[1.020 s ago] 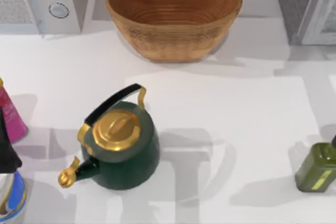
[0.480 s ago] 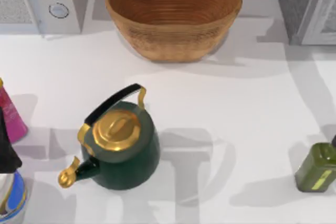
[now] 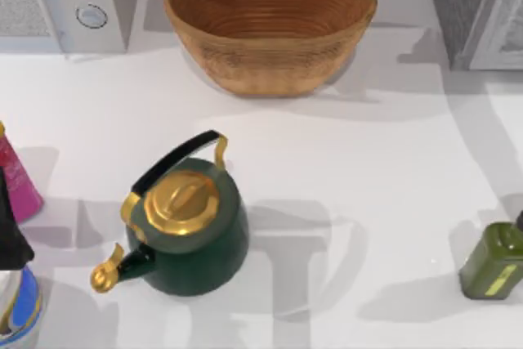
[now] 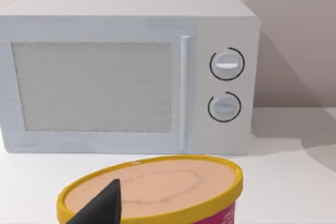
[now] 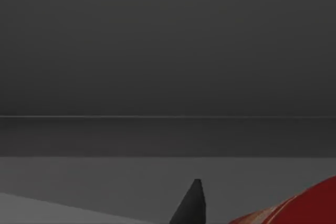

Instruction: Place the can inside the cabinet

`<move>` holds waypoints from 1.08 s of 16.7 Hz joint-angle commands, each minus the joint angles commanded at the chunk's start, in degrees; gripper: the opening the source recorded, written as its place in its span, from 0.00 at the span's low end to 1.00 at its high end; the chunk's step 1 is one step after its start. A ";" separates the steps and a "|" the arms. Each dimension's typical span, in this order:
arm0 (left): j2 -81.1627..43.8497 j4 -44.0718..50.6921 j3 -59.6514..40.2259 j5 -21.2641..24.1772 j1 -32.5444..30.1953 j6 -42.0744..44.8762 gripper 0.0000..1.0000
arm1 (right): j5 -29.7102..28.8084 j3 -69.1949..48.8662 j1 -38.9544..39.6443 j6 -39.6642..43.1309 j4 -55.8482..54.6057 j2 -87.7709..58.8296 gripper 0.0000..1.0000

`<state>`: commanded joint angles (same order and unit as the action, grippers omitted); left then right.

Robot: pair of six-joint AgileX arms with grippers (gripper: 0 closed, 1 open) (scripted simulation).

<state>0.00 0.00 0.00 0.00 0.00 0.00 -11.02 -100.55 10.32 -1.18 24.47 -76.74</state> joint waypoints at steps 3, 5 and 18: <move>0.00 0.00 0.00 0.00 0.00 0.00 1.00 | 0.40 -5.72 -0.48 0.01 1.77 -5.14 0.00; 0.00 0.00 0.00 0.00 0.00 0.00 1.00 | 0.84 -12.55 -1.00 0.02 3.62 -10.61 0.00; 0.00 0.00 0.00 0.00 0.00 0.00 1.00 | 4.07 -57.83 -4.73 0.12 14.62 -42.89 0.00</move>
<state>0.00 0.00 0.00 0.00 0.00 0.00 -6.94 -158.39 5.59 -1.06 39.09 -119.63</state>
